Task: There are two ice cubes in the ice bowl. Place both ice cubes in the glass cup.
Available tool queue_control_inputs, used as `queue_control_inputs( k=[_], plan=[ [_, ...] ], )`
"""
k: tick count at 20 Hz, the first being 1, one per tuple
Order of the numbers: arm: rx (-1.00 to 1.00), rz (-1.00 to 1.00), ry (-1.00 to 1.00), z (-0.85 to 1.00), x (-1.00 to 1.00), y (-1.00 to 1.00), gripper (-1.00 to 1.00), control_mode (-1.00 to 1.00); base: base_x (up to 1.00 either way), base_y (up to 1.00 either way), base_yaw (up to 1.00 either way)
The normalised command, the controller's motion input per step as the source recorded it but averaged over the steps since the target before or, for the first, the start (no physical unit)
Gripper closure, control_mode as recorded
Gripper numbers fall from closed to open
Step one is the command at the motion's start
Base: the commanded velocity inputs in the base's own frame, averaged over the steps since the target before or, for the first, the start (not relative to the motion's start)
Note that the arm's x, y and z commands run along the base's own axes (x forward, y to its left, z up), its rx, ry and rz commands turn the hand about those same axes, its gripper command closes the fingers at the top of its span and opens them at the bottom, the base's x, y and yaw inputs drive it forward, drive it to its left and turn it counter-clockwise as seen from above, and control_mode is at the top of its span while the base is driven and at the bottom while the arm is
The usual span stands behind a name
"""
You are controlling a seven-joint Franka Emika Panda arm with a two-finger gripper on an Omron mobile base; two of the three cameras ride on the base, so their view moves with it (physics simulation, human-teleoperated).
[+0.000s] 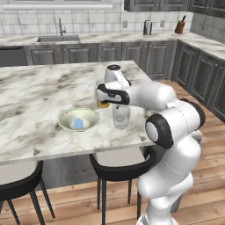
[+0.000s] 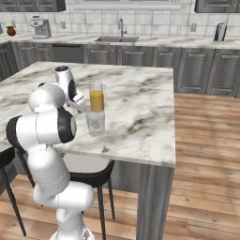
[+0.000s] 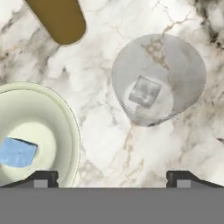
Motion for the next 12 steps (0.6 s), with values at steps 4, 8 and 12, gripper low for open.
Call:
queue_control_inputs(
  k=[4,8,12],
  plan=[
    [0.01,0.14,0.0,0.0,-0.46,0.85,-1.0,-1.0,0.0,0.0,0.0],
    [0.06,0.11,-0.02,0.0,-0.02,0.79,-1.0,-1.0,0.0,0.0,0.0],
    [0.04,0.07,-0.01,0.0,0.04,0.68,-1.0,-1.0,0.0,0.0,0.0]
  ],
)
